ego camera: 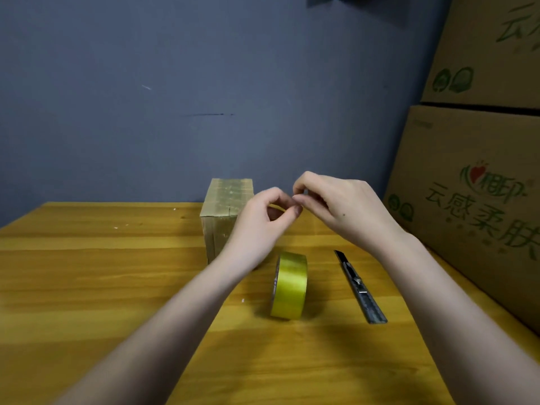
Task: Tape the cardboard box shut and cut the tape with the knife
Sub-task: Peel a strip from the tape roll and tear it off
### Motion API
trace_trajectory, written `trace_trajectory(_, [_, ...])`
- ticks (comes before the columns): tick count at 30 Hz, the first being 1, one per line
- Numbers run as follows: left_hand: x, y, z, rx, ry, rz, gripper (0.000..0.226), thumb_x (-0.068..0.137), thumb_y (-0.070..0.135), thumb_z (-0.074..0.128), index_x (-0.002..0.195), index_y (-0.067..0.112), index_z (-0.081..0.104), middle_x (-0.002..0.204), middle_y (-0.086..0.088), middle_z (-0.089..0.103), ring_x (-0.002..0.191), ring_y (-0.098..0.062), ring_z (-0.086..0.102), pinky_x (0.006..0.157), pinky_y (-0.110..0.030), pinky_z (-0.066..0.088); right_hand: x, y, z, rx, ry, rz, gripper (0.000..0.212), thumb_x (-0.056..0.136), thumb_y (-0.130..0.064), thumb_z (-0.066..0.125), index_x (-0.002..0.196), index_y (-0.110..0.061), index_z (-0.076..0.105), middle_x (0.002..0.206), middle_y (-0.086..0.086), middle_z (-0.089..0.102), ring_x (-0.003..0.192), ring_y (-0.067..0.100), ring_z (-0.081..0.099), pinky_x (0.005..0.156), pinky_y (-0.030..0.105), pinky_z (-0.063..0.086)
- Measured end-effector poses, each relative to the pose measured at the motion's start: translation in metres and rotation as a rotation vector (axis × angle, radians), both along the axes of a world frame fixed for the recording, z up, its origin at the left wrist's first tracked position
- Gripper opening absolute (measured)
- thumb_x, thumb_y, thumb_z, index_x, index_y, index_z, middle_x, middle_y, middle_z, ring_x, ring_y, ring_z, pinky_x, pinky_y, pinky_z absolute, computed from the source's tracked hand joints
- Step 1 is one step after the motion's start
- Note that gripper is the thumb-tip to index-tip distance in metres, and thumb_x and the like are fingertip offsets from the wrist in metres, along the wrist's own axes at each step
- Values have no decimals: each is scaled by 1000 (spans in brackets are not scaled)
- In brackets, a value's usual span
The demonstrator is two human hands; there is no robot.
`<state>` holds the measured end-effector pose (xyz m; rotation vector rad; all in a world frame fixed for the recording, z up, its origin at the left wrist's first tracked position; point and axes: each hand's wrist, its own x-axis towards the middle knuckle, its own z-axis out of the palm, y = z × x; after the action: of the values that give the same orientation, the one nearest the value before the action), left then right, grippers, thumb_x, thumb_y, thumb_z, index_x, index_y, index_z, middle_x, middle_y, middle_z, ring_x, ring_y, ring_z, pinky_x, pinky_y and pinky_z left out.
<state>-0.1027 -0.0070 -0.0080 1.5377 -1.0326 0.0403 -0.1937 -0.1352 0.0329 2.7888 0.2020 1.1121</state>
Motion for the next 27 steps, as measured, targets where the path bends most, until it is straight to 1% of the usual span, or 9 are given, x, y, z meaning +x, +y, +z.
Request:
trace_trajectory(4, [-1, -3, 0, -27, 17, -48, 23, 86, 14, 63, 71, 30, 57, 75, 4, 64, 70, -15, 68, 65, -24, 49, -4, -1, -2, -43, -195, -88, 25, 94, -37, 42, 103, -19, 58, 70, -5, 65, 58, 16, 63, 44, 34, 49])
trace_trajectory(6, [-2, -4, 0, -46, 48, -53, 21, 87, 14, 62, 72, 28, 58, 78, 3, 65, 68, -13, 68, 63, -19, 48, -8, -3, -7, 73, -265, -142, 26, 94, -40, 44, 106, -20, 57, 73, -7, 64, 58, 10, 58, 47, 31, 49])
trace_trajectory(8, [-1, -4, 0, -58, 88, -45, 18, 87, 14, 62, 73, 25, 59, 79, 2, 65, 68, -11, 68, 62, -15, 48, -11, -8, -19, 364, -267, -98, 25, 92, -43, 46, 104, -24, 57, 80, -11, 63, 64, 4, 56, 56, 30, 51])
trace_trajectory(11, [1, -3, 0, -61, 117, -34, 16, 88, 15, 62, 75, 24, 60, 78, 3, 64, 66, -7, 68, 60, -12, 47, -11, -10, -40, 939, -138, 144, 23, 85, -38, 57, 101, -22, 59, 90, -14, 62, 84, 9, 61, 74, 40, 54])
trace_trajectory(13, [2, -3, 1, -55, 121, -31, 14, 88, 15, 61, 76, 22, 60, 77, 2, 64, 65, -5, 67, 59, -11, 47, -7, -8, -50, 1092, -25, 244, 24, 83, -25, 66, 105, -19, 58, 96, -11, 62, 89, 7, 61, 80, 37, 52])
trace_trajectory(17, [2, -4, 2, -58, 138, -31, 12, 88, 14, 61, 76, 18, 60, 73, 3, 62, 60, -2, 65, 58, -10, 46, 1, -4, -57, 1141, 3, 291, 22, 79, -6, 71, 97, -13, 59, 90, -6, 63, 79, 4, 60, 72, 24, 51])
trace_trajectory(19, [2, -3, 4, -52, 145, -30, 9, 88, 16, 61, 80, 13, 61, 74, 1, 62, 59, 0, 64, 58, -9, 46, 3, -5, -58, 1155, -56, 277, 9, 81, -8, 69, 88, -7, 64, 81, -7, 64, 77, 7, 60, 72, 27, 51])
trace_trajectory(23, [2, -2, 5, -45, 147, -8, 14, 88, 21, 61, 78, 11, 60, 77, -2, 65, 62, 0, 65, 60, -9, 44, 3, -5, -60, 1174, -86, 268, 9, 83, -13, 67, 85, -5, 65, 79, -3, 66, 80, 21, 63, 73, 34, 52])
trace_trajectory(27, [2, -4, 5, -22, 178, 31, 21, 87, 23, 62, 66, 20, 60, 79, -4, 68, 75, -6, 62, 75, -24, 46, 0, -4, -59, 1155, -78, 284, 5, 83, -11, 67, 84, -7, 66, 76, -10, 66, 75, 6, 61, 70, 23, 51])
